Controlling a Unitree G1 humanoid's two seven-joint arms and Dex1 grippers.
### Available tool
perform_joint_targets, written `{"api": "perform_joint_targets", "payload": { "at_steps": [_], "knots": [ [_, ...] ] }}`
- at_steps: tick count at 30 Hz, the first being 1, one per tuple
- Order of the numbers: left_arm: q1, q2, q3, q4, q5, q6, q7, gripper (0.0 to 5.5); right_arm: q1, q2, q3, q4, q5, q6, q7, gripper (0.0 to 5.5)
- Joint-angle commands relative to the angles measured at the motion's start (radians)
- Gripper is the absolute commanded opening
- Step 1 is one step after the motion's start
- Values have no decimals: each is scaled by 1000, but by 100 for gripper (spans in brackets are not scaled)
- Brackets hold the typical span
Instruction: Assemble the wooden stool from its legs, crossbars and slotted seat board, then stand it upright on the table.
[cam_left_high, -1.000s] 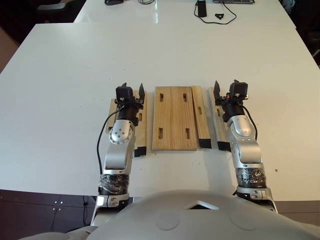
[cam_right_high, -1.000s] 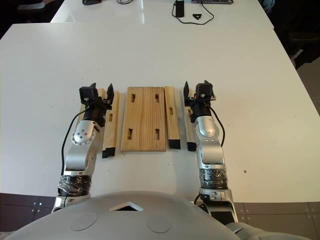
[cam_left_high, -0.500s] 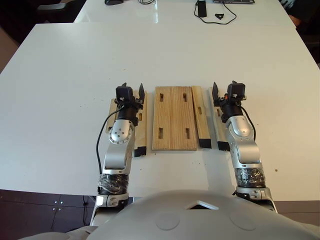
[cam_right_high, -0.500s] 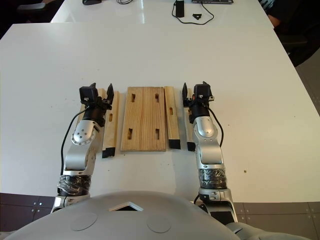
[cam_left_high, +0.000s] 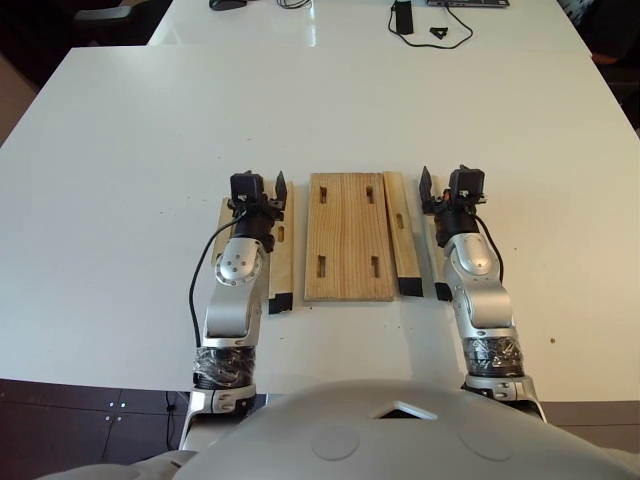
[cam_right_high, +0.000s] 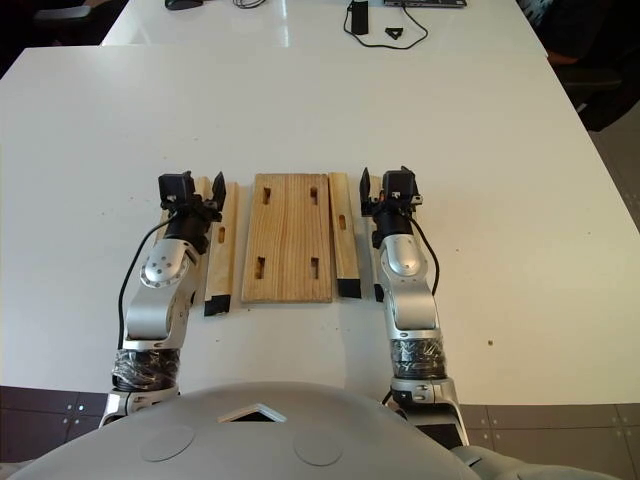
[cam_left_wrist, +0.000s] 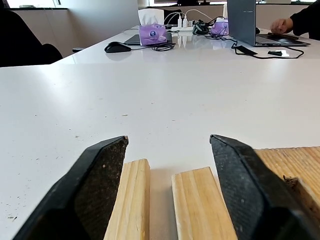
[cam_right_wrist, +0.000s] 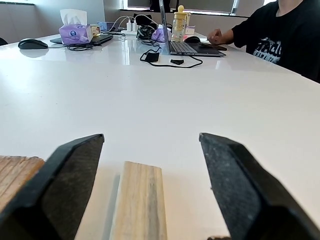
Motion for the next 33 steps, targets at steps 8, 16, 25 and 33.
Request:
{"api": "perform_joint_targets", "payload": {
  "at_steps": [8, 16, 25, 33],
  "knots": [
    [140, 245, 171, -580, -168, 753, -151, 305, 150, 52, -16, -96, -16, -4, -92, 353],
    [196, 385, 248, -565, -218, 875, -257, 305, 179, 58, -43, -122, -17, -7, -132, 353],
    [215, 428, 243, -428, -225, 804, -303, 305, 152, 54, -52, -93, -19, -20, -126, 353],
    [251, 423, 222, -323, -231, 738, -325, 305, 132, 34, -64, -88, -16, -10, -106, 353]
  ]
}}
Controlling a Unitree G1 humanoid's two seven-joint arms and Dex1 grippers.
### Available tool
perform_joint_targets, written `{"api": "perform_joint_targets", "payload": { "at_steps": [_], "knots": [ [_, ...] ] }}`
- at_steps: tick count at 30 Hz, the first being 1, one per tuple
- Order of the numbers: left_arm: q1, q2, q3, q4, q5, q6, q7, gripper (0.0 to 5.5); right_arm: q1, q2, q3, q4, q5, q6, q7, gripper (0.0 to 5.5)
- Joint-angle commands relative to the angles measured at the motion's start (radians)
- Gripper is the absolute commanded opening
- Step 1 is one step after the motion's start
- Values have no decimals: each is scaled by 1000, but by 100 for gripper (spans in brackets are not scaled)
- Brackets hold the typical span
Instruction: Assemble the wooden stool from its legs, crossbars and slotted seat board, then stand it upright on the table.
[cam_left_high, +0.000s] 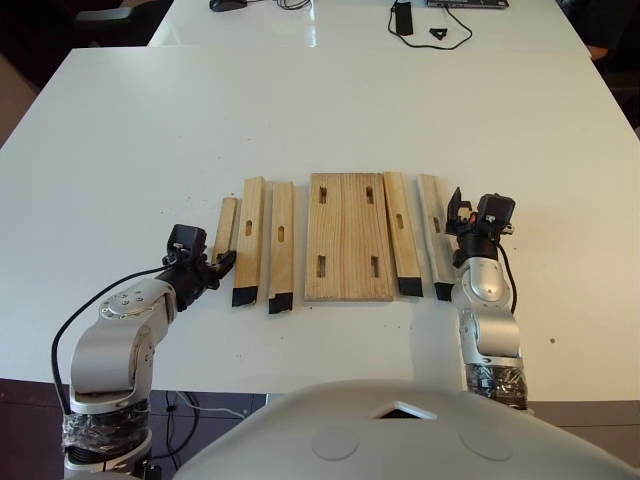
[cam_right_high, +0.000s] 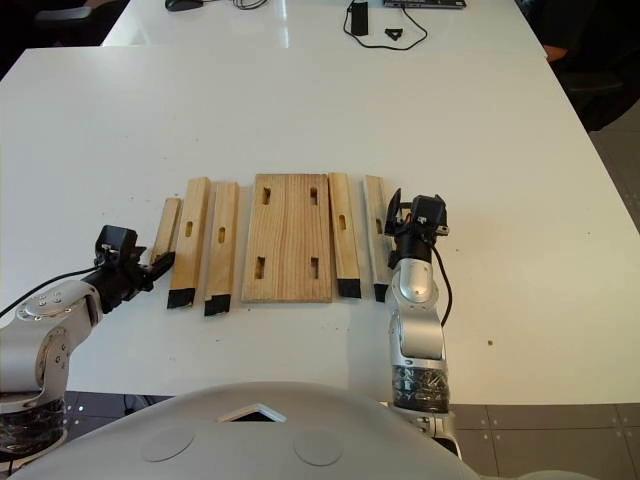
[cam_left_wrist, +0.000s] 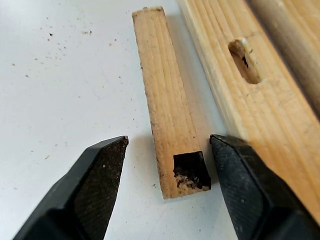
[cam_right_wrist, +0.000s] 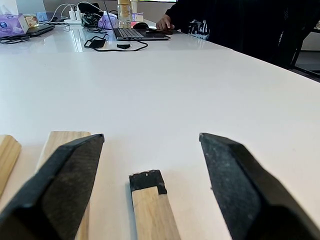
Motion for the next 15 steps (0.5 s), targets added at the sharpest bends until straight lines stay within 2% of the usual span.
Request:
{"api": "perform_joint_targets", "payload": {
  "at_steps": [1, 5, 15],
  "knots": [
    [14, 5, -6, 76, 6, -30, -5, 305, -9, -9, -1, 6, -2, 6, 12, 353],
    [-11, -1, 23, 154, 17, -83, 11, 305, -14, -13, -2, 11, -2, 8, 18, 353],
    [40, 38, -10, 270, 58, -293, -31, 164, -44, -25, -7, 16, -2, 15, 28, 350]
  ]
}}
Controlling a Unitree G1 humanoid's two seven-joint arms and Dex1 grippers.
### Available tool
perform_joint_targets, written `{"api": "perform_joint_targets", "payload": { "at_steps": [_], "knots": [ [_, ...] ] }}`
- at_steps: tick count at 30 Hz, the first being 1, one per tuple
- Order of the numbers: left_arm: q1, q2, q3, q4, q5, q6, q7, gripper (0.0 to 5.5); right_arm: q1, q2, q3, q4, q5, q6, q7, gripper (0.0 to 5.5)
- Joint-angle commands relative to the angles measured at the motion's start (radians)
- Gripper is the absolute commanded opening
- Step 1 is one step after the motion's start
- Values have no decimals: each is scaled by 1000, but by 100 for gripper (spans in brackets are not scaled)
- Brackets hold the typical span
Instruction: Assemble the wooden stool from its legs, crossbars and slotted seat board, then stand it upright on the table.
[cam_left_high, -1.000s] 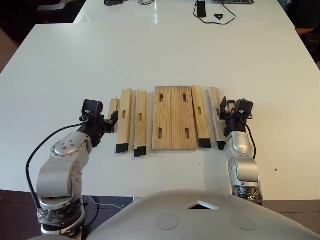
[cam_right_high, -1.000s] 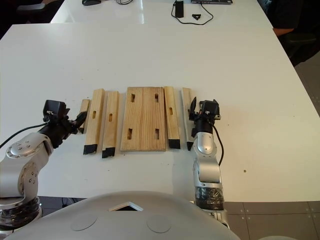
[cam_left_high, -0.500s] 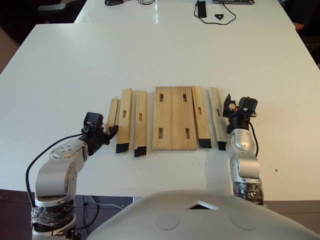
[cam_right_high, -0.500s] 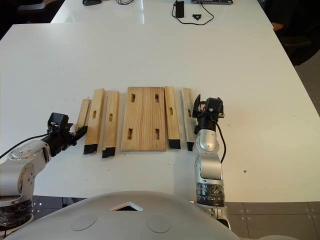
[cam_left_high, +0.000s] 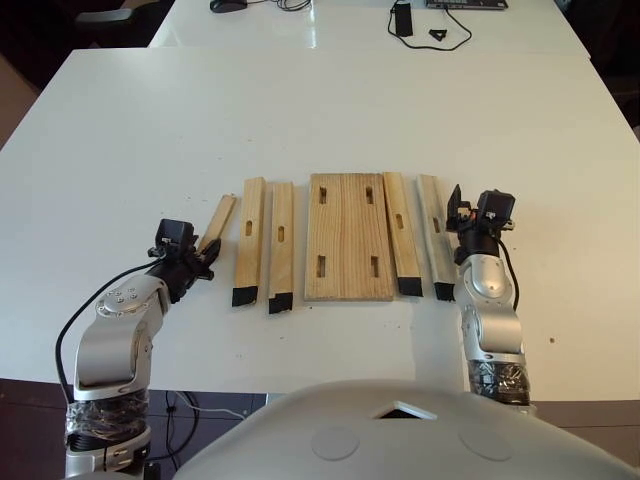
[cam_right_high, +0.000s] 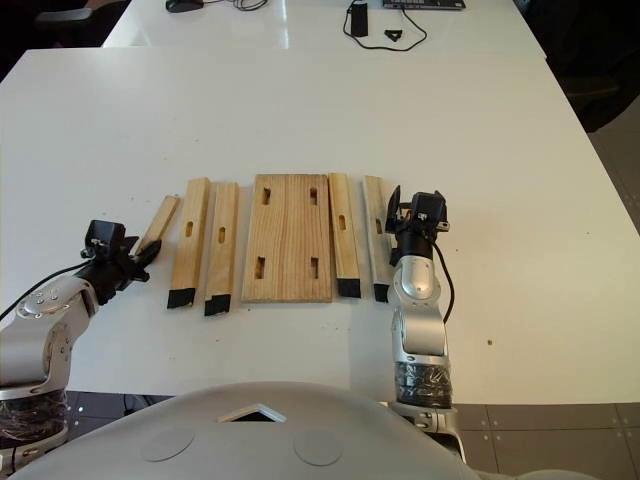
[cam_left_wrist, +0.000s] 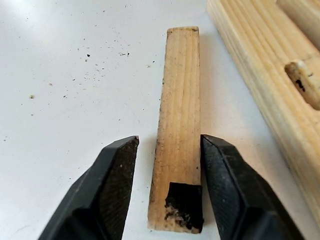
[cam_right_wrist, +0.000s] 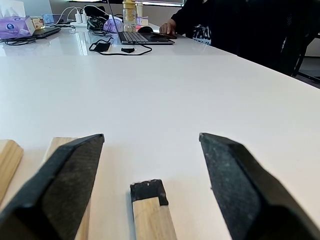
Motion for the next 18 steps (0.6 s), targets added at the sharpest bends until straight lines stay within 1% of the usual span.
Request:
{"api": "perform_joint_targets", "payload": {
  "at_steps": [1, 3, 6, 8, 11, 12, 14, 18],
  "knots": [
    [38, 27, -22, 62, 23, -13, -22, 150, -22, -11, 0, -2, -4, 16, 10, 350],
    [9, 25, -11, 61, 10, -29, -26, 131, -27, -18, 0, -17, 0, 22, 22, 350],
    [-83, 39, 8, 52, 7, -101, -30, 131, -56, -53, -16, -41, 5, 38, 56, 350],
    [-146, 48, 21, 21, -11, -157, -50, 131, -93, -95, -34, -55, 38, 42, 112, 350],
    [-272, 42, 69, -68, -141, -169, -108, 131, -167, -158, -78, -156, 271, 93, 320, 350],
    [-323, 37, 89, -97, -217, -139, -123, 131, -190, -183, -104, -215, 421, 157, 407, 350],
    [-391, 39, 111, -145, -368, -76, -164, 131, -224, -252, -125, -296, 613, 238, 550, 350],
    [-466, 76, 73, -239, -735, 53, -301, 131, -284, -358, -168, -375, 993, 398, 738, 350]
  ]
}}
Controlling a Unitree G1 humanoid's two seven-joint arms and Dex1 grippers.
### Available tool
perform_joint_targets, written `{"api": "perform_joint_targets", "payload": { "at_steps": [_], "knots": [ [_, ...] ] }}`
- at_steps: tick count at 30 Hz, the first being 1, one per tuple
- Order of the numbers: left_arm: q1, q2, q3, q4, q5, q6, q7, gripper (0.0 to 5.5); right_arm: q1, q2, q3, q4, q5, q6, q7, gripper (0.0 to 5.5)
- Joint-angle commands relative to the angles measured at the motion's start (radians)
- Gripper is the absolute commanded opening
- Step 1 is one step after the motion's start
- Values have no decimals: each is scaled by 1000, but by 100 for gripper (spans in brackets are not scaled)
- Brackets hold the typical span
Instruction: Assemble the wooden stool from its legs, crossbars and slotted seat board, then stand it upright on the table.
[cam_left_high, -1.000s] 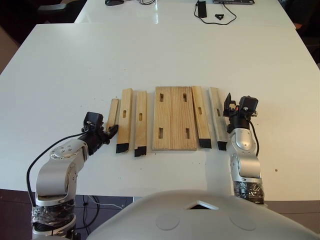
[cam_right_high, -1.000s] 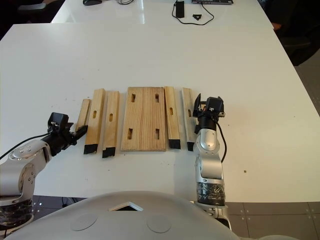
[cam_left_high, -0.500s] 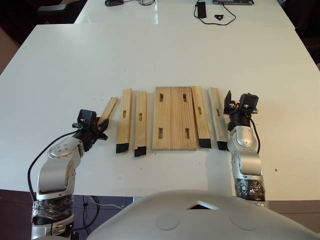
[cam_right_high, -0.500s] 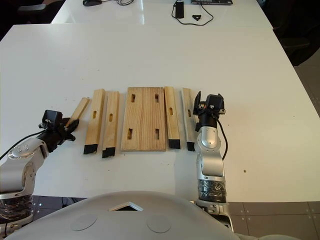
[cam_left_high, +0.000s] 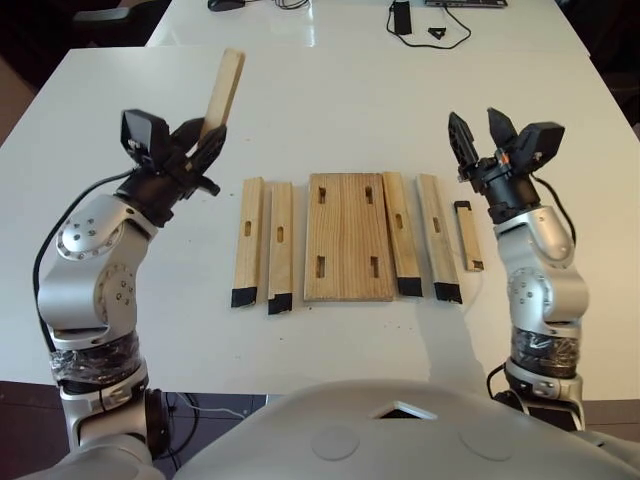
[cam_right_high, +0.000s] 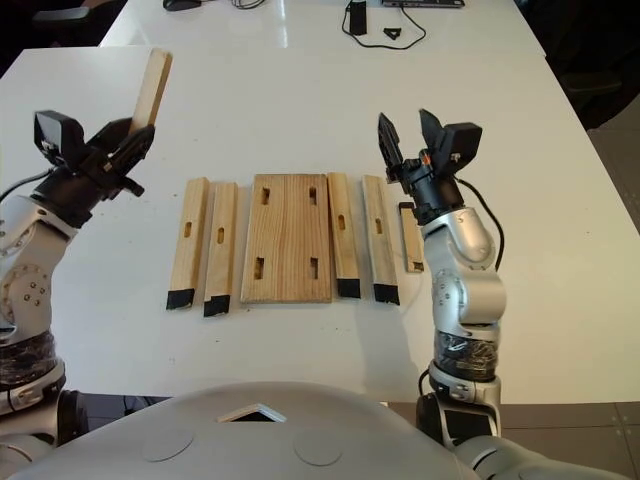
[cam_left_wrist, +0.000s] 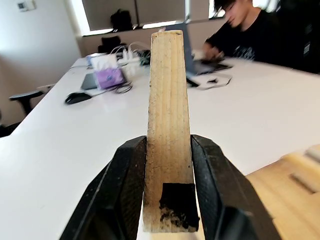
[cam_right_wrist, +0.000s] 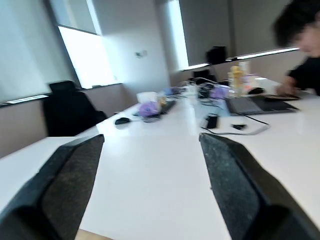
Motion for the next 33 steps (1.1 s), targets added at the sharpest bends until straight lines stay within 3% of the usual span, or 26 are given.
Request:
{"api": "perform_joint_targets", "payload": {
  "at_steps": [1, 8, 16, 21, 30, 33],
  "knots": [
    [-91, 63, -36, -128, -428, 179, -182, 131, -92, -147, -47, -125, 447, 213, 247, 350],
    [-184, 127, -108, -110, -611, 249, -275, 131, -197, -308, -50, -104, 754, 388, 391, 350],
    [-170, 149, -186, -142, -554, 199, -309, 131, -216, -336, 11, -121, 729, 393, 436, 350],
    [-143, 163, -238, -147, -432, 127, -338, 131, -202, -333, 12, -129, 709, 373, 447, 273],
    [-142, 157, -228, -146, -461, 100, -320, 131, -156, -388, 27, -154, 651, 359, 535, 141],
    [-151, 151, -226, -146, -483, 106, -308, 131, -150, -395, 33, -158, 634, 351, 559, 131]
  ]
}}
